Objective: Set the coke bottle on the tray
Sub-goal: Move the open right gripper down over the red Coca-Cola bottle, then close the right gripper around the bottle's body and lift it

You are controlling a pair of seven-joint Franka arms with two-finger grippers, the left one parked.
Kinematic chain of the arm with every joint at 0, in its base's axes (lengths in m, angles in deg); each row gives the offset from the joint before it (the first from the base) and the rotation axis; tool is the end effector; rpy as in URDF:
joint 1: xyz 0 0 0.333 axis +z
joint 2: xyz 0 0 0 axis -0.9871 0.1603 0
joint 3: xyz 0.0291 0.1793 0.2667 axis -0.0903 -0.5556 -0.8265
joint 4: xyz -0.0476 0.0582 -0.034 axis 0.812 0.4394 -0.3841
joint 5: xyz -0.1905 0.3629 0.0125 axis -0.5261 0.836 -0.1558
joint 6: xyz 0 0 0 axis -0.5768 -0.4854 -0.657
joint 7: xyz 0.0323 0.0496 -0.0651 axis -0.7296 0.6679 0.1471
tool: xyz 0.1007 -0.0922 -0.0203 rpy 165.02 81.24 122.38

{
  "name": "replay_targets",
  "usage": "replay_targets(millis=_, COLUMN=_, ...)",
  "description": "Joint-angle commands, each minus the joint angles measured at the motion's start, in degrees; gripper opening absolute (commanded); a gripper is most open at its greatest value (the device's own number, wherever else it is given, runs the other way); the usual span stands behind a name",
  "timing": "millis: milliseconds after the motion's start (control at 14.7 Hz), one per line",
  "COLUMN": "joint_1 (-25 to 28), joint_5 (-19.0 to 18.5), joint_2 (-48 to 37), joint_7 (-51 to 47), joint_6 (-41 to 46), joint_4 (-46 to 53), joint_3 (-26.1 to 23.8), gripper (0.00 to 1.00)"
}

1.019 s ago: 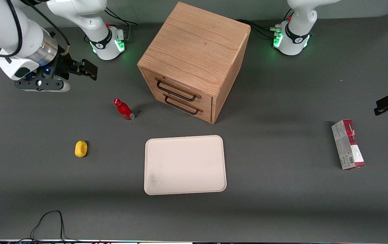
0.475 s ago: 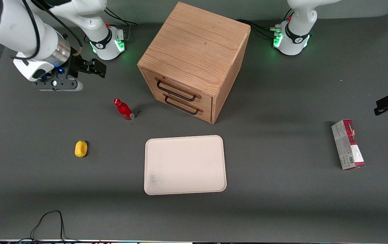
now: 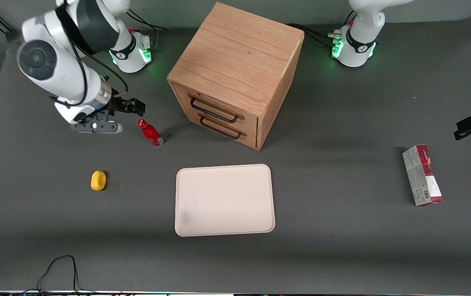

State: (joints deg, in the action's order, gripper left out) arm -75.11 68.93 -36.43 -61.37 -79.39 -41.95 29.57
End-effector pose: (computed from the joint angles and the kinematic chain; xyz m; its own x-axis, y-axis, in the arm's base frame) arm 0.5013 0.1840 0.4253 0.9784 -0.0748 -0.1925 -0.0739 -0.9972 0.0120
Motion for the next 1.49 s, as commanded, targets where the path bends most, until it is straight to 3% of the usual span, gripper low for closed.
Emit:
replay_targets(millis=0, joint_1=0.2, joint_5=0.8, joint_2=-3.0, joint_7=2.9, joint_6=-6.8, joint_4=-8.4, joint_3=0.4, gripper=1.00)
replay_targets(millis=883, joint_1=1.9, joint_5=0.4, joint_2=-2.9, joint_7=3.3, joint_6=-24.1, joint_4=-21.4, joint_3=0.4, gripper=0.99)
replay_targets(millis=1426, joint_1=2.0, joint_5=-0.7, joint_2=-1.9, joint_7=4.8, joint_6=-27.4, joint_4=-23.1, joint_3=0.4, gripper=0.99)
